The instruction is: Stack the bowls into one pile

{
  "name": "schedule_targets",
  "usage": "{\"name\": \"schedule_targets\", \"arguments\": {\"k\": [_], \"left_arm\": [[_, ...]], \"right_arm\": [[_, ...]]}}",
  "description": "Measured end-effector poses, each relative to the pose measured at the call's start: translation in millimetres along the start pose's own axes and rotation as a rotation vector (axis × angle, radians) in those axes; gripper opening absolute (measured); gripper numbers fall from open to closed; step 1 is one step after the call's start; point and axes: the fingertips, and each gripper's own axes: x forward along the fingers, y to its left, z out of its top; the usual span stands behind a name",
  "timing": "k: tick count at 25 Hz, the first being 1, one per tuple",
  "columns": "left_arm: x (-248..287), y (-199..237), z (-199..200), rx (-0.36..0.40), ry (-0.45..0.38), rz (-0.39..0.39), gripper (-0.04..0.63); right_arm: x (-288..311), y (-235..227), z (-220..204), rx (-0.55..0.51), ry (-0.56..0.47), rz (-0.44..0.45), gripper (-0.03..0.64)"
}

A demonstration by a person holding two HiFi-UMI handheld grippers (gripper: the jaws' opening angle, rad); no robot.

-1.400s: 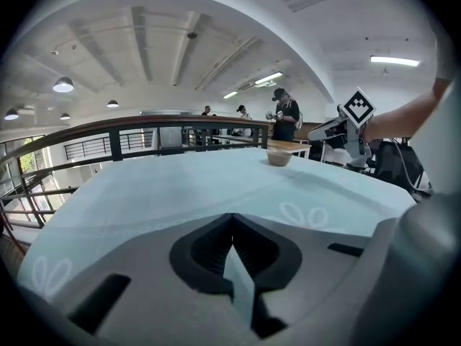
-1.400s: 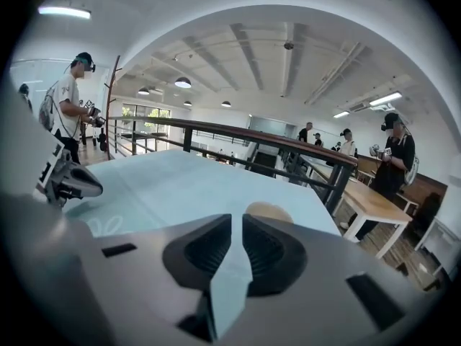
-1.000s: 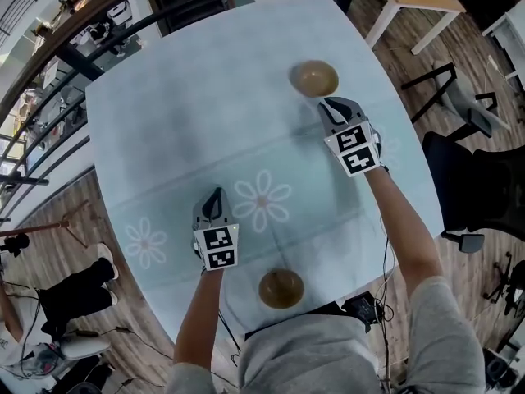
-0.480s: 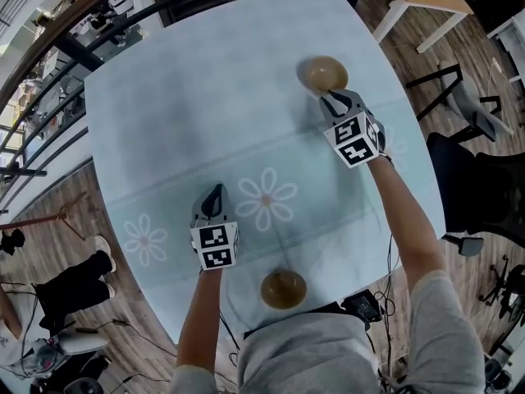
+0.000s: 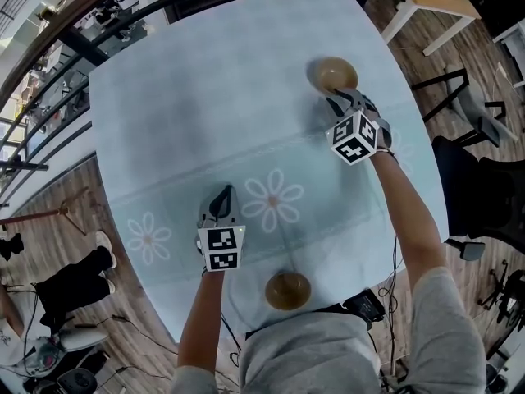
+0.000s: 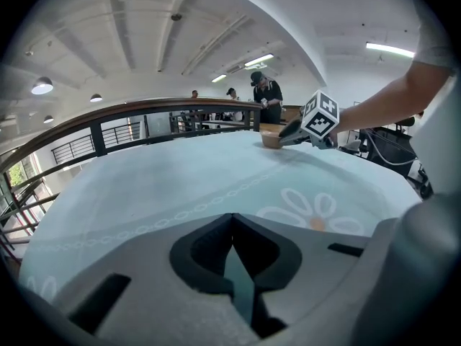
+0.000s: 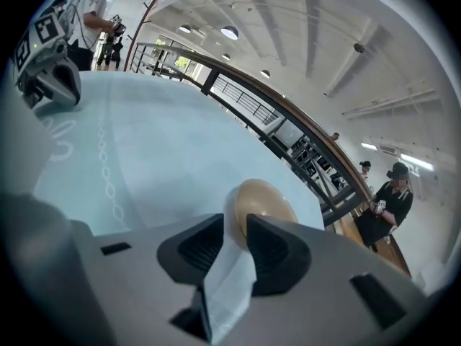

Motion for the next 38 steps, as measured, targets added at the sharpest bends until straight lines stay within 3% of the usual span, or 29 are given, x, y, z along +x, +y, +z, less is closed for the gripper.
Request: {"name": "schedule_targets", "arguments": {"k": [4, 14, 20, 24, 38], "left_arm": [[1.1, 1.5, -1.3, 0.011, 0.005, 0.007, 0.020], [1.4, -3.3, -3.8, 0.021, 0.023, -0.003, 0.020], [-3.7, 3.8, -7.4, -0.058, -0.015, 0.031, 0.020], [-26.0, 6.4, -12.4, -0.170, -0.032, 0.071, 0.020], [-130.1, -38.9, -30.9, -0.178, -0.056, 0.143, 0.020]], "right_arm": [[2.9, -1.0, -0.5, -0.030, 0.015, -0.028, 0.063], [-15.6, 7.2, -3.5, -0.077, 0.030, 0.003, 0.034], [-46.1, 21.6, 1.1, -0.074, -0.005, 0.016, 0.034], [-76.4, 35.2, 8.6, -0.071, -0.044, 0.037, 0.034], [-197.9, 94.6, 14.8, -0.145, -0.184, 0.126, 0.034]]}}
